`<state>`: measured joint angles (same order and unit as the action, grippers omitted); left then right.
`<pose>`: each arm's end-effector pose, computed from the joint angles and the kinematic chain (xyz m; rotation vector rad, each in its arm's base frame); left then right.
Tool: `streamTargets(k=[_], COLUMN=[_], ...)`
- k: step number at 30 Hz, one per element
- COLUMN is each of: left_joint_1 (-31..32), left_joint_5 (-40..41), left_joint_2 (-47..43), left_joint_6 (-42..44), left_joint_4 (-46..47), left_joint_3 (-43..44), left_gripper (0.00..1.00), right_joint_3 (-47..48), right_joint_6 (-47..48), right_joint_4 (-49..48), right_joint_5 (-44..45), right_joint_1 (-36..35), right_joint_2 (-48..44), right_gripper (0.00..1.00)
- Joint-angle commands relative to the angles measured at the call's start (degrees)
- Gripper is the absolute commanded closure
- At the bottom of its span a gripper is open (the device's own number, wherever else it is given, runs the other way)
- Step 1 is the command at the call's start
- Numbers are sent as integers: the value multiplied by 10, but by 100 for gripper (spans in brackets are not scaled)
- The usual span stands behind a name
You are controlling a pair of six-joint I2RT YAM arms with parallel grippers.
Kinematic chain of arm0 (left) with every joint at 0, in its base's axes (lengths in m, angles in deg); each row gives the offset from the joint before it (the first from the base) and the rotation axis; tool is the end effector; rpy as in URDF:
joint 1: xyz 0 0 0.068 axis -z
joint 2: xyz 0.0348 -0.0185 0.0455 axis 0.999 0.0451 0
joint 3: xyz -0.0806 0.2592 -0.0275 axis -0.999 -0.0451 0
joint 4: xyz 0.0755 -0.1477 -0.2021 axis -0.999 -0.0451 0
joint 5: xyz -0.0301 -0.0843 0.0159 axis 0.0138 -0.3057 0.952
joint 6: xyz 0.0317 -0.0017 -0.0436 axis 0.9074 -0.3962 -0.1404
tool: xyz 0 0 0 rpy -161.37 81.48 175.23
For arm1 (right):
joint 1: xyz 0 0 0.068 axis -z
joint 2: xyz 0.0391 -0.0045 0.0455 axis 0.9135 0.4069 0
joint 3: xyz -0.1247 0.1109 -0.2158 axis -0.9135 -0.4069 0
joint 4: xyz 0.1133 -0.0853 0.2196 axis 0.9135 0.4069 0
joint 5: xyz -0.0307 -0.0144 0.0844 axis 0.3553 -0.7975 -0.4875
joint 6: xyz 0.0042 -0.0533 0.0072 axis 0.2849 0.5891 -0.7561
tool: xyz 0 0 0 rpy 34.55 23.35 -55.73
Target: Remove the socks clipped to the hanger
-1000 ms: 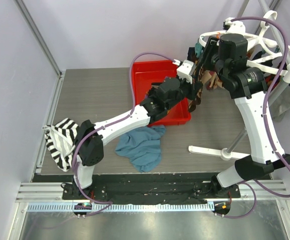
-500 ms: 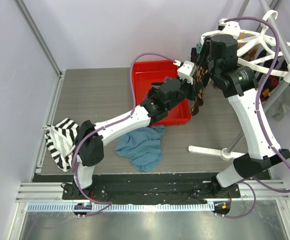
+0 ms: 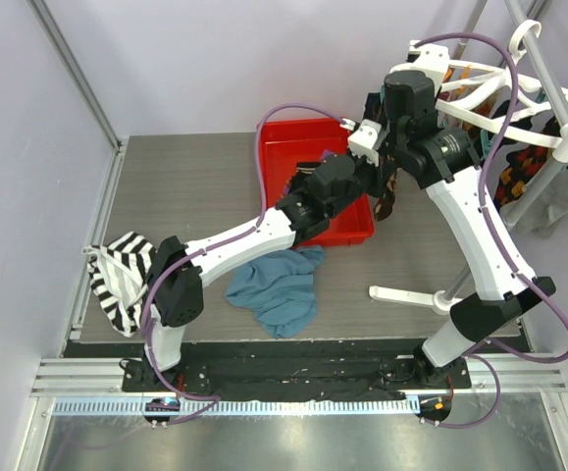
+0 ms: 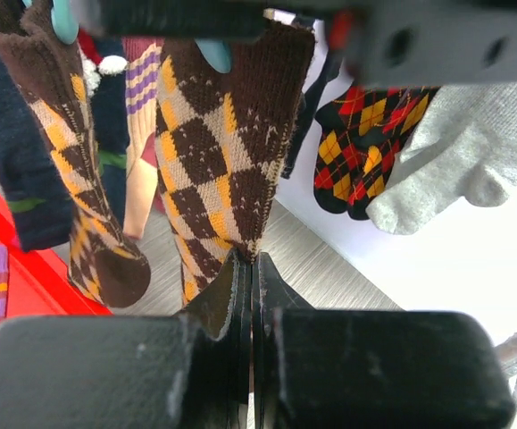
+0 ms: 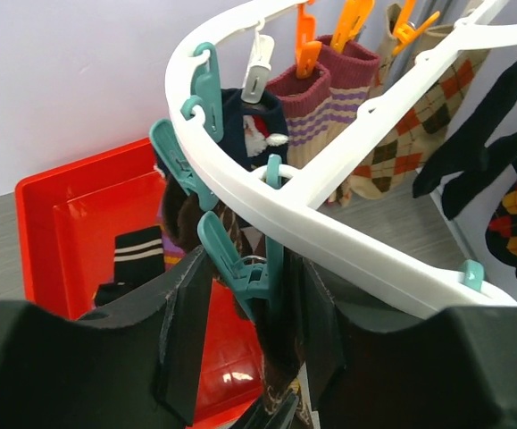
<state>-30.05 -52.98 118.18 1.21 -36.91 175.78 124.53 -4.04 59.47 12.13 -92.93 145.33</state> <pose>0.2640 -0.4012 0.3825 0.4080 1.5393 -0.9063 0.2881 0.1195 0.5054 0.2927 1.8008 -0.1883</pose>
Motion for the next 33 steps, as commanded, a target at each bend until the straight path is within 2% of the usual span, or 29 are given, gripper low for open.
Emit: streamTargets(k=[1, 3, 4, 6, 7, 20, 33], left_joint_1=[6, 5, 5, 5, 6, -18, -118], left_joint_5=[13, 13, 13, 15, 18, 53, 99], left_joint_2=[-15, -14, -14, -13, -14, -37, -66], left_joint_6=[10, 10, 11, 11, 10, -16, -91], left_joint_4=[35, 34, 32, 30, 28, 20, -71], left_joint_3=[13, 14, 15, 17, 16, -78, -75], left_gripper=[100, 100, 100, 100, 100, 100, 100], right_joint_3=[18, 21, 23, 24, 24, 8, -14], right_joint_6=[6, 7, 8, 9, 9, 6, 7], right_joint_4=[-29, -33, -33, -36, -37, -42, -47], right_joint_5=[53, 60, 65, 69, 67, 25, 2], right_joint_1=[-6, -7, -7, -7, -7, -6, -5], right_joint_2=[5, 7, 6, 6, 6, -23, -54], right_gripper=[57, 63, 74, 89, 99, 99, 99])
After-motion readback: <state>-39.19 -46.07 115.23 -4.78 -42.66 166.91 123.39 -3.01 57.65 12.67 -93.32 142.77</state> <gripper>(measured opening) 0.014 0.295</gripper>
